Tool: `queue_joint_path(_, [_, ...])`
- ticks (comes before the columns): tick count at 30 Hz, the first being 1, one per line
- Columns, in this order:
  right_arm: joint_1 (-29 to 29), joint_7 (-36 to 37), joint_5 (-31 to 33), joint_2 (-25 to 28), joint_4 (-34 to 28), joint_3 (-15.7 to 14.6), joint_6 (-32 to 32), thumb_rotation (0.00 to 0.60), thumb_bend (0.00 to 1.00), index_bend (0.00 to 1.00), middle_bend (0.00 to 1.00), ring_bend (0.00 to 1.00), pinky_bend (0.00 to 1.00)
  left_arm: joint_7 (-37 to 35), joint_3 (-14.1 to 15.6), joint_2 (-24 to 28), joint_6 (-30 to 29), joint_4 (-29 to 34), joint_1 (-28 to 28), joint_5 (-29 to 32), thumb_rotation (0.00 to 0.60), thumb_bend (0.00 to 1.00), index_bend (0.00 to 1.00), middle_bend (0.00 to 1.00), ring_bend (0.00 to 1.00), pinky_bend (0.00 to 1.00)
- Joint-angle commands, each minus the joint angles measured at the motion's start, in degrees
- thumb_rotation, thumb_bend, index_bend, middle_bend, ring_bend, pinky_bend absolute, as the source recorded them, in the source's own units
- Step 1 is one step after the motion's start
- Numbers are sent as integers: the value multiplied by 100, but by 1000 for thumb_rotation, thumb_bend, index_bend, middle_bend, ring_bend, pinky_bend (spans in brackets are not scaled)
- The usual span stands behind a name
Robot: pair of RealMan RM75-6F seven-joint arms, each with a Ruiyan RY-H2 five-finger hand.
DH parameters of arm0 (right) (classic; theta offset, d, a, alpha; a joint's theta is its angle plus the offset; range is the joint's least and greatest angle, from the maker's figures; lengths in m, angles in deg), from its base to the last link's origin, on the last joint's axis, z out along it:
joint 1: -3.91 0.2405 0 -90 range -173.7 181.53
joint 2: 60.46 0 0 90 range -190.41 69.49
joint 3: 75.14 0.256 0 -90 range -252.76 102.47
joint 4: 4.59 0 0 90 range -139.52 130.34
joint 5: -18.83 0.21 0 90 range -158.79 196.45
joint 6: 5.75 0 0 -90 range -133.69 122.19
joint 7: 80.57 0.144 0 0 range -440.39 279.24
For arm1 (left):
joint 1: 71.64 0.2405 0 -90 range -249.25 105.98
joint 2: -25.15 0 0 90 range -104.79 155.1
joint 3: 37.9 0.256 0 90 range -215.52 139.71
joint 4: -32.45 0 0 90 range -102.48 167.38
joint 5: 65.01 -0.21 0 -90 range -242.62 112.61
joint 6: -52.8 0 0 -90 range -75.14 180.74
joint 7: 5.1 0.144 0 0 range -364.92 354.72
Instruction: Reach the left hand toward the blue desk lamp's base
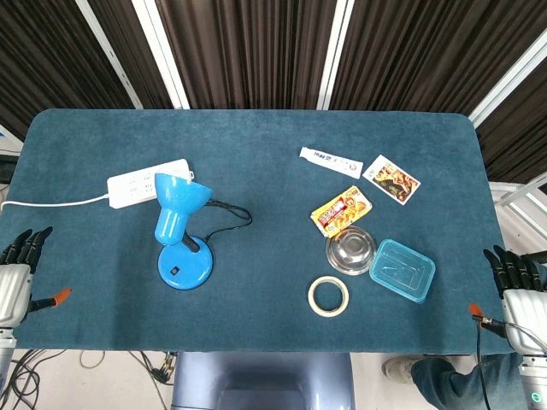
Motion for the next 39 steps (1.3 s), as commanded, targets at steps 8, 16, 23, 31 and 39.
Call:
queue_joint_path(8, [-1, -28, 7, -1, -3, 3, -5, 600, 287, 0, 61, 36, 0, 89, -6, 1, 4, 43, 27, -16, 600, 81, 29, 106, 37, 154])
queue_joint_path(16, [-5, -102, 71, -4, -23, 9, 21, 600, 287, 0, 61, 36, 0, 129, -38, -4, 9, 53, 41, 24, 600, 81, 29, 109, 37, 154])
queue_joint_path(23, [-7, -152, 110, -2, -50, 16, 33, 600, 287, 0, 61, 36, 0, 164, -53, -4, 35, 77, 53, 61, 600, 84, 29, 111, 40, 154])
queue_joint_path(31, [-18, -219, 172, -11, -77, 32, 32, 600, 287, 0, 61, 36, 0, 227, -58, -14, 122, 85, 21, 68, 600, 95, 32, 163, 109, 248])
queue_joint_path(39, [-23, -262, 232, -14, -131, 40, 54, 600, 287, 0, 61, 37, 0, 24, 30, -341, 222, -297, -199, -544, 600, 394, 135, 573, 524, 658])
